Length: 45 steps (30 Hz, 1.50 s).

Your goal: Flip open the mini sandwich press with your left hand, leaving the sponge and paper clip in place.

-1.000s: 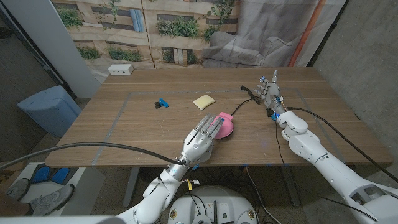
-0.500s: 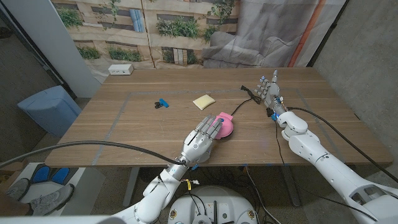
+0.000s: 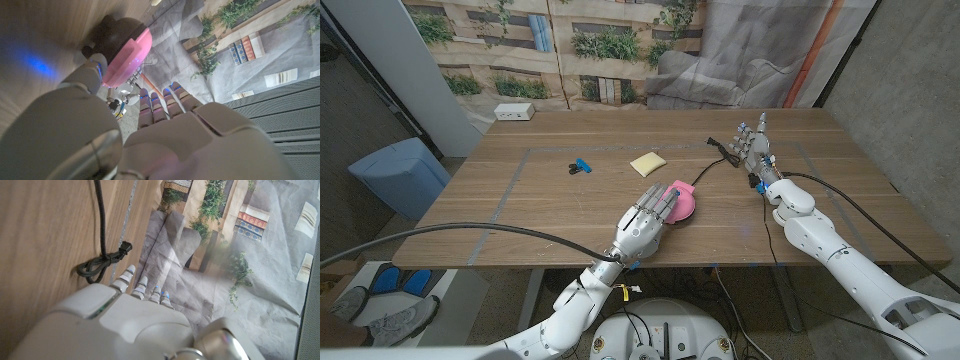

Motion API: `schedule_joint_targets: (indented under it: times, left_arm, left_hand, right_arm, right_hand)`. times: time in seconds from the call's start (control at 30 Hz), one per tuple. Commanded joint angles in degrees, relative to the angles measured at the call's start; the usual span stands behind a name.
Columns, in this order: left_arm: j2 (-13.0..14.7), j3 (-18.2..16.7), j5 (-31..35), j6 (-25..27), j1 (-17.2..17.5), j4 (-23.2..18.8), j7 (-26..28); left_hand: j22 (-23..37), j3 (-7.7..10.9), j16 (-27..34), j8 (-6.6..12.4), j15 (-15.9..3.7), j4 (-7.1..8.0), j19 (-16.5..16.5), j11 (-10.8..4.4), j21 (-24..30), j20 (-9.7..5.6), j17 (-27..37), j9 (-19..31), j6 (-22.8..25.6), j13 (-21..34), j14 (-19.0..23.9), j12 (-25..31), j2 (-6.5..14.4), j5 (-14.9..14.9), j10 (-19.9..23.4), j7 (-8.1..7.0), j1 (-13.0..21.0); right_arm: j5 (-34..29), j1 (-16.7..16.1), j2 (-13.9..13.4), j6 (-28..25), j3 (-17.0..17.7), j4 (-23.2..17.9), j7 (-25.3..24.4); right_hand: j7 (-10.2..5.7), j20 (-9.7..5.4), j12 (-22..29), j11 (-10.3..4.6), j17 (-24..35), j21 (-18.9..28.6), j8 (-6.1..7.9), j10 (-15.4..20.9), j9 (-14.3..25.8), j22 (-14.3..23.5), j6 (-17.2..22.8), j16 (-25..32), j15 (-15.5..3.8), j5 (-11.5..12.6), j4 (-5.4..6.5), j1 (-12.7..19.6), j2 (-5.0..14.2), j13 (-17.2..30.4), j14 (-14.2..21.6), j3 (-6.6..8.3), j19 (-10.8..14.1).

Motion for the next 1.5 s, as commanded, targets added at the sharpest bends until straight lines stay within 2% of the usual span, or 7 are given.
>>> schedule_joint_targets:
  times: [0.03, 0.4, 1.13, 1.5]
  left_arm:
    - [-0.9, 1.3, -0.9, 0.4, -1.5, 0.8, 0.4]
    - [-0.7, 1.2, -1.7, 0.2, -2.3, 0.7, 0.9]
    - [1.1, 0.0, -1.5, -0.5, -1.8, -2.8, -0.1]
    - [0.9, -0.6, -0.7, -0.9, -2.1, -3.2, -0.6]
  left_hand:
    - [0.1, -0.37, 0.3, 0.40, -1.57, 0.16, 0.8, -0.16, 0.5, -3.50, 0.1, 0.2, 1.2, 0.1, 0.9, 0.2, 0.1, 0.2, 0.7, -0.14, 0.8]
    - [0.1, -0.88, 0.2, 0.52, -1.59, 0.22, 1.0, -0.22, 0.4, -3.52, 0.1, 0.2, 2.1, 0.1, 1.4, 0.2, 0.3, 0.2, 1.3, -0.30, 1.4]
    - [0.1, -1.67, 0.1, 0.43, -1.48, 0.32, 1.1, -0.35, 0.2, -3.59, 0.1, 0.2, 3.0, 0.1, 1.7, 0.0, 0.7, 0.2, 1.8, -0.38, 2.3]
    - [0.1, -2.11, 0.0, 0.56, -1.48, 0.37, 1.2, -0.36, 0.2, -3.43, 0.1, 0.2, 4.0, 0.1, 1.8, -0.1, 0.9, 0.2, 2.0, -0.79, 2.7]
  right_arm:
    - [0.0, 0.0, 0.0, 0.0, 0.0, 0.0, 0.0]
    - [0.0, 0.0, 0.0, 0.0, 0.0, 0.0, 0.0]
    - [0.0, 0.0, 0.0, 0.0, 0.0, 0.0, 0.0]
    - [0.0, 0.0, 0.0, 0.0, 0.0, 0.0, 0.0]
  right_hand:
    - [0.11, 0.53, 0.3, 0.24, 0.2, 0.2, 0.23, -0.5, 0.3, 0.2, -0.4, 0.2, -1.16, 0.3, -0.06, 0.2, 5.15, 0.3, -0.5, -0.27, 0.1]
    - [0.00, 0.45, 0.3, 0.27, 0.2, 0.3, 0.26, -0.5, 0.3, 0.2, -0.3, 0.2, -1.07, 0.3, -0.06, 0.2, 5.16, 0.3, -0.5, -0.26, 0.1]
    - [0.07, 0.51, 0.3, 0.26, 0.2, 0.2, 0.24, -0.4, 0.3, 0.2, -0.3, 0.2, -1.08, 0.3, -0.06, 0.2, 5.15, 0.3, -0.5, -0.27, 0.1]
    - [0.03, 0.50, 0.3, 0.25, 0.2, 0.3, 0.23, -0.4, 0.3, 0.2, -0.4, 0.2, -1.08, 0.3, -0.06, 0.2, 5.15, 0.3, -0.5, -0.26, 0.1]
